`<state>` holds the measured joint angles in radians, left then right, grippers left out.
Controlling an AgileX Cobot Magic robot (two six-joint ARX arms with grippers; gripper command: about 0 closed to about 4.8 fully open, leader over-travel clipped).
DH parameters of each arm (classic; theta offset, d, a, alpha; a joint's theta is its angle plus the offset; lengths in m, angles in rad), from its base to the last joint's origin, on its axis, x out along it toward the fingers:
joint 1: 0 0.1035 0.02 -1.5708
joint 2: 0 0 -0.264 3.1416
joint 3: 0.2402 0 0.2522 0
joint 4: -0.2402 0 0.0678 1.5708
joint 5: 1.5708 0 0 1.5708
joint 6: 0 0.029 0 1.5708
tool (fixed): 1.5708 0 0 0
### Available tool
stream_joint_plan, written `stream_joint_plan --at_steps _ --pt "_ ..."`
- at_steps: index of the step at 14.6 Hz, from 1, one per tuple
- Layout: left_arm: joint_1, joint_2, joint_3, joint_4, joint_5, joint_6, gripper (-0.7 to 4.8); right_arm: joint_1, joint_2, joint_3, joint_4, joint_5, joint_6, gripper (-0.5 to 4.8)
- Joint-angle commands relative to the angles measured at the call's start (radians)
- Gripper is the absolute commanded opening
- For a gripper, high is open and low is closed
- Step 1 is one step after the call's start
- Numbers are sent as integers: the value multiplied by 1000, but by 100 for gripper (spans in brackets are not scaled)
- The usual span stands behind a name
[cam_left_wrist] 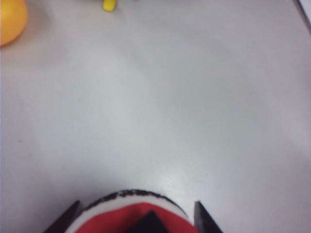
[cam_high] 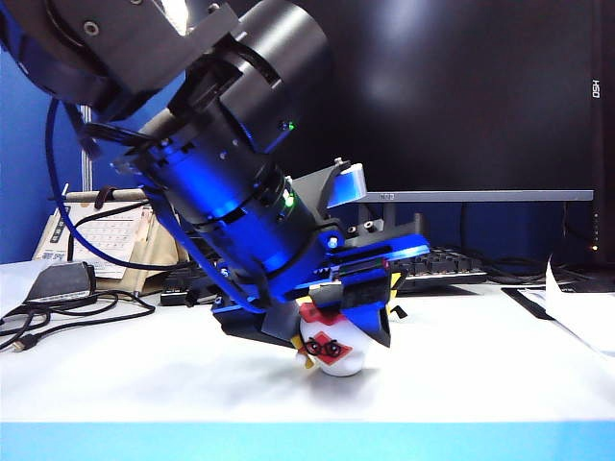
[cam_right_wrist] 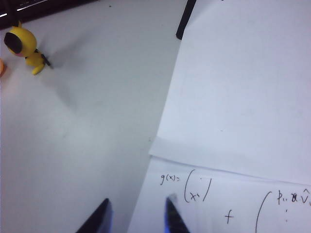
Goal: Pick up the doll with a different color than the other dolls and place it near you.
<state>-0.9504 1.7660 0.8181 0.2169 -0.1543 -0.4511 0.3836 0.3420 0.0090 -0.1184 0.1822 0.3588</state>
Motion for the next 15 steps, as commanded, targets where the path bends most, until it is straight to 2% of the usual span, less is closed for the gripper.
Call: stream_joint_plan --at_steps 1,4,5,11,12,14,15 --pt "0 14 2 -29 2 -19 291 0 0 -3 18 0 4 144" --pt "0 14 2 -29 1 -33 452 0 0 -3 18 0 4 144" --pt "0 14 2 -29 1 -35 471 0 0 -3 18 -1 4 144" --pt "0 14 7 -22 -4 -30 471 0 0 -3 18 0 4 144" --pt "13 8 10 -5 -6 -9 472 0 0 -3 18 0 4 144" --pt "46 -1 61 -59 1 60 479 0 0 -3 18 -1 4 144" --pt "66 -17 103 -87 6 62 479 0 0 -3 18 0 4 144"
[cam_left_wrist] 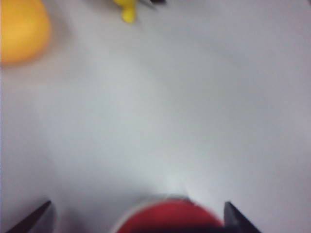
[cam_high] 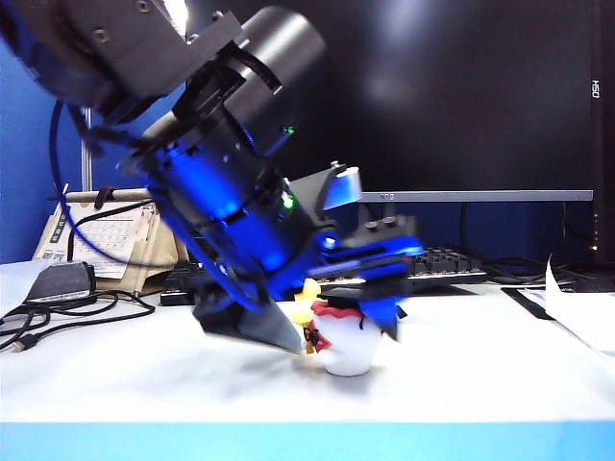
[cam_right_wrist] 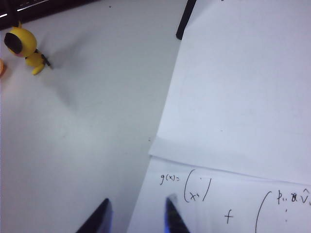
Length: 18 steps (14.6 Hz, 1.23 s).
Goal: Pick up the doll with a different color than the other dolls and place it near you.
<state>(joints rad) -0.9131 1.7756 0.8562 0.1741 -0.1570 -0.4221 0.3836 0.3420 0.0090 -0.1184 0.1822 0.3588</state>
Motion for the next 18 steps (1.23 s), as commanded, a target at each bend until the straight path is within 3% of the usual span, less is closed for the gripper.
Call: stream_joint_plan --at_steps 1,6,7,9,10,12,16,18 --pt "33 -41 87 -41 11 34 479 0 0 -3 18 -1 4 144" --pt "37 -86 217 -103 14 56 479 0 -1 -3 18 -1 4 144" --pt "37 -249 255 -167 -8 150 4 0 -1 -3 18 0 4 144" --pt "37 -412 254 -303 -89 207 -6 0 -1 -3 18 0 4 144" --pt "37 -516 253 -449 -159 232 -6 0 -1 -3 18 -1 4 144" --pt "37 -669 206 -599 -180 221 -6 0 -1 -3 18 -1 4 144" --pt "36 -960 -29 -676 -270 94 -6 0 -1 -3 18 -1 4 144" --pt "36 -1115 -156 -674 -270 68 -6 0 -1 -3 18 0 4 144"
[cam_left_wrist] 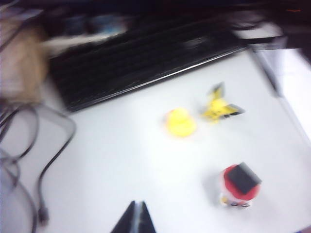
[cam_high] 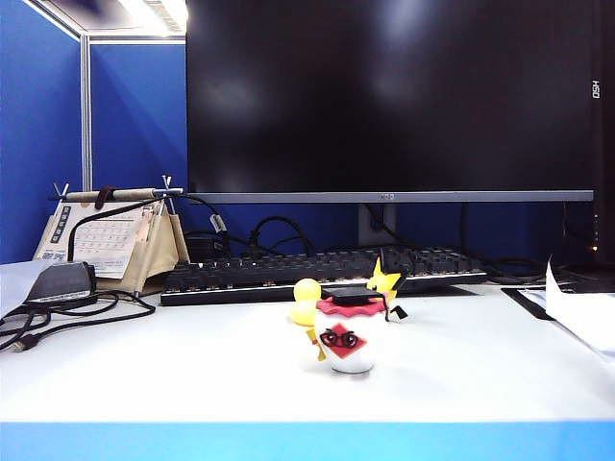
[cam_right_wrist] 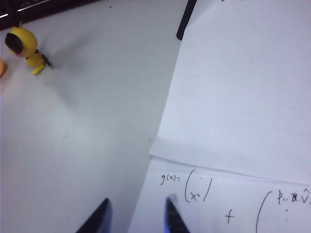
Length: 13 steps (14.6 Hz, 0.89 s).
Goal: Pick up the doll with a different color than the other dolls and place it near you.
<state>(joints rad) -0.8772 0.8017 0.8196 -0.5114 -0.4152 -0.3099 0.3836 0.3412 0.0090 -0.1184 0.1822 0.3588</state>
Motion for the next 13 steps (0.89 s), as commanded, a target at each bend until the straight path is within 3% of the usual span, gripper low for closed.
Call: stream_joint_plan --at_steps 1,4,6,8,13 --pt "0 -296 -241 21 -19 -72 -6 0 0 -3 18 -1 4 144" --pt "0 -627 -461 18 -35 -153 -6 0 0 -3 18 -1 4 144" --pt "1 -795 -584 -60 -40 -203 -6 0 1 -2 19 6 4 144" --pt "0 -773 -615 -52 -31 -255 -6 4 -3 -2 17 -32 4 144" --pt "0 -787 -684 -62 -80 -255 -6 5 -14 -2 18 -24 4 144"
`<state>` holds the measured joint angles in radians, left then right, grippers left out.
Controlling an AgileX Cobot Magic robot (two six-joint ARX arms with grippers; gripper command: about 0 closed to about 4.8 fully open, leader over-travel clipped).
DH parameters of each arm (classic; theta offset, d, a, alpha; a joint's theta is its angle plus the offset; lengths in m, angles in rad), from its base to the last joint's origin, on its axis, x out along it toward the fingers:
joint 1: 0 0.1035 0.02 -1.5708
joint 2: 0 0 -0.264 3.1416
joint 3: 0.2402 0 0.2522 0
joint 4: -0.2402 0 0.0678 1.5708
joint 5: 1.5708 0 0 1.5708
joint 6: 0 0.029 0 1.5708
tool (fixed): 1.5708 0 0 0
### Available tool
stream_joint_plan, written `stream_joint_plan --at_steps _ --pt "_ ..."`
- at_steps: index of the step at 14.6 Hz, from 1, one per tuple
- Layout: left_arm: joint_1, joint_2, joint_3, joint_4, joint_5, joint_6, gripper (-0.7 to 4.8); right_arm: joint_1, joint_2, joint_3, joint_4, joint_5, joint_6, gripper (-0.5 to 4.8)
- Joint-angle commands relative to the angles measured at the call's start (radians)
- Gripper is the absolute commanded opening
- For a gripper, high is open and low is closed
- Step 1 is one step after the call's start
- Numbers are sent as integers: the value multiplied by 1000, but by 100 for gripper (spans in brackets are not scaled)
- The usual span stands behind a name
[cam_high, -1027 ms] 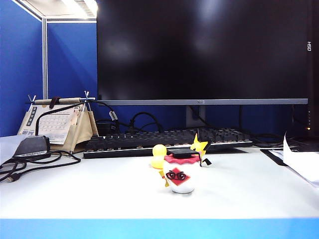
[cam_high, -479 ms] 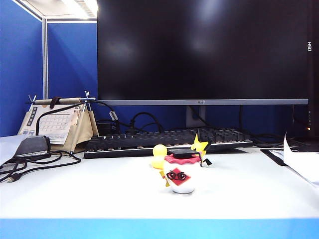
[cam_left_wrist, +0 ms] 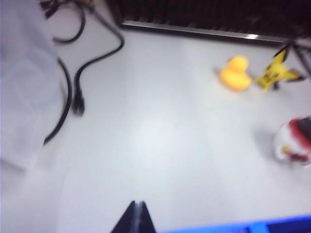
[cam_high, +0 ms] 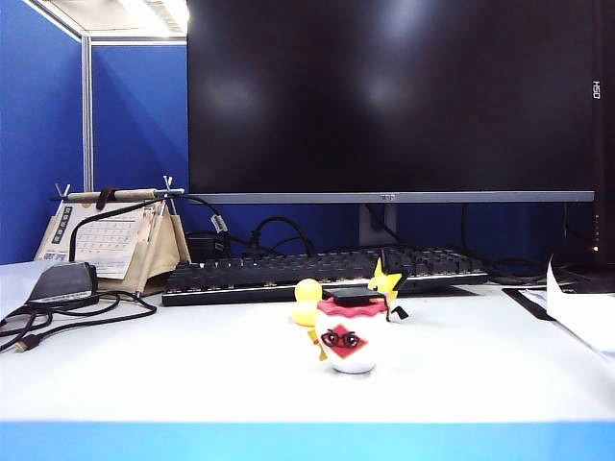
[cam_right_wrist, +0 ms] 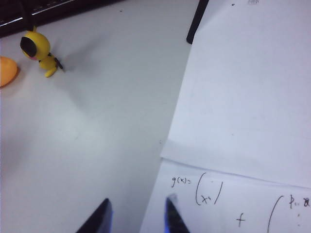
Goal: Pick up the doll with a different color than the other dolls and place it near you.
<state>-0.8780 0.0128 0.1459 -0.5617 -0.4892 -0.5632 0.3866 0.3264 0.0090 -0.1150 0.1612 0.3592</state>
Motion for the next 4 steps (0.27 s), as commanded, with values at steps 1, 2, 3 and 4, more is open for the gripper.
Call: stream_joint_plan --at_steps 1,2,3,4 --pt "1 3 -15 -64 -5 19 -6 2 0 -2 14 -6 3 144" --pt "1 3 -15 -64 -6 39 -6 2 0 -2 14 -2 3 144" --pt "1 3 -15 -64 -5 39 -6 2 0 -2 14 -5 3 144" --pt "1 3 -15 -64 -4 27 -5 2 0 -2 14 -5 3 144"
